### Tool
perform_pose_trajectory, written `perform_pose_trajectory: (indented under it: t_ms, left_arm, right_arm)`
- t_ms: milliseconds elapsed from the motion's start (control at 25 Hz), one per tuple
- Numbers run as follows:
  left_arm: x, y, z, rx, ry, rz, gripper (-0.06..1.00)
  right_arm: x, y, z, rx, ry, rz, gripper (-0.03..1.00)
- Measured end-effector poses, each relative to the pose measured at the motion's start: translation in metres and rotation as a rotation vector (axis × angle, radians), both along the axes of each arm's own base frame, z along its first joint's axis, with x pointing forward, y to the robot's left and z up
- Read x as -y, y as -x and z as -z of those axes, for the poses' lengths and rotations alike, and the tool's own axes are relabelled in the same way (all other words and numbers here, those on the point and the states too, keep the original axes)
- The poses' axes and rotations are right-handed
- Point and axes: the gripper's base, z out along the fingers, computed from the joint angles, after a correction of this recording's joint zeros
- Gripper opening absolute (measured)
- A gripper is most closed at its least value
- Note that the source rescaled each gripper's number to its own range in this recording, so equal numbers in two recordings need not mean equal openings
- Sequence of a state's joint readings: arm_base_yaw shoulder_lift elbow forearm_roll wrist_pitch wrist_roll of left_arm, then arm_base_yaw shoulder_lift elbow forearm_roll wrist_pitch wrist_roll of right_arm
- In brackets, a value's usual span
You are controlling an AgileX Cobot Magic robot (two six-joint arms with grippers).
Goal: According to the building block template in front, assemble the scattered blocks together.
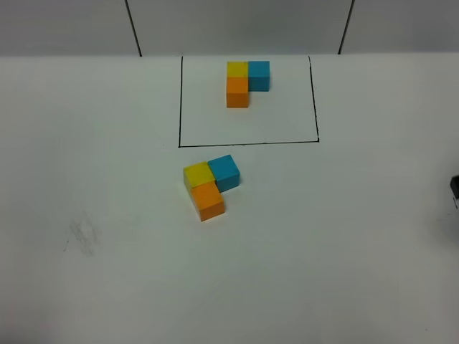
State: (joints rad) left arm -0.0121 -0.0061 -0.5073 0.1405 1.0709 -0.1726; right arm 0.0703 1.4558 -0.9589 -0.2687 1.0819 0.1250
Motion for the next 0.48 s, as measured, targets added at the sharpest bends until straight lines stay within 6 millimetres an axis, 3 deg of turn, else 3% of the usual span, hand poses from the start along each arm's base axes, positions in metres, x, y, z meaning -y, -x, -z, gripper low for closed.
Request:
perform_pose_trajectory:
  t_ms: [280,480]
  left_arm:
    - [0.0,0.0,0.0,0.0,0.0,0.0,0.0]
    - [0.0,0.0,0.0,0.0,0.0,0.0,0.0]
  right_arm:
    - [-0.003,0.054,0.023,-0.048,-0.071,0.027,0.0]
    - [-0.004,0.085,0.028,-0.046,-0.11,0.021,0.0]
